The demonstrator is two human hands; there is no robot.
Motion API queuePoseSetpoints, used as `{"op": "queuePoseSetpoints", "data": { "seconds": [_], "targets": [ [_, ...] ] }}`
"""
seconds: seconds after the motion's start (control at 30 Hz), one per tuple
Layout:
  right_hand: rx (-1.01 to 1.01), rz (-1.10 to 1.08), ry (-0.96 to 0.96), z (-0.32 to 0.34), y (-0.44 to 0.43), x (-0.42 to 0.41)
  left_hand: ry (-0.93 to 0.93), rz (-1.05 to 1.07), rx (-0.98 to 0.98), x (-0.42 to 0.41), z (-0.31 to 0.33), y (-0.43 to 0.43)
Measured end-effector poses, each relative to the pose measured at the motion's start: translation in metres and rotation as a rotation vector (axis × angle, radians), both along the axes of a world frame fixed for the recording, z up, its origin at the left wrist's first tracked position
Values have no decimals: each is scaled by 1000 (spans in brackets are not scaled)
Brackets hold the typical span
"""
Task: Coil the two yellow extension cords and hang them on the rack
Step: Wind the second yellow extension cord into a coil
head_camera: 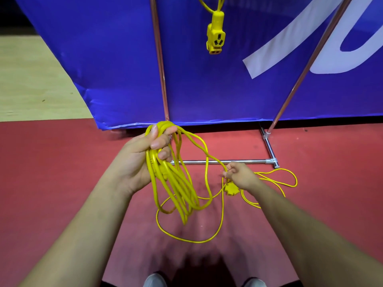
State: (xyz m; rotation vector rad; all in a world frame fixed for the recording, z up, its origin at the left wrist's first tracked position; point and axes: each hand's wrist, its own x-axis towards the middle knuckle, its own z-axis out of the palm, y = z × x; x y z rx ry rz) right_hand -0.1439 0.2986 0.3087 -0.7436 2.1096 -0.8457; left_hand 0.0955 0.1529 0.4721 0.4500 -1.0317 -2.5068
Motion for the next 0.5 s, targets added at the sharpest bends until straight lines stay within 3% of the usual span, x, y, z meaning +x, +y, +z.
{"op": "queuePoseSetpoints", "data": {
  "seconds": [0.17, 0.23, 0.37, 0.5],
  "targets": [
    [-199, -237, -367, 29, -8, 14, -71, 75, -101, 0, 6, -1],
    [-201, -224, -323, 44, -13, 19, -129, 68, -173, 4, 9, -2],
    [-63, 65, 1, 88, -17, 30, -213, 6, -264, 6, 9, 1],
    [96, 576, -104, 138, -8, 47, -318, 14, -375, 1, 4, 9]
  ]
}}
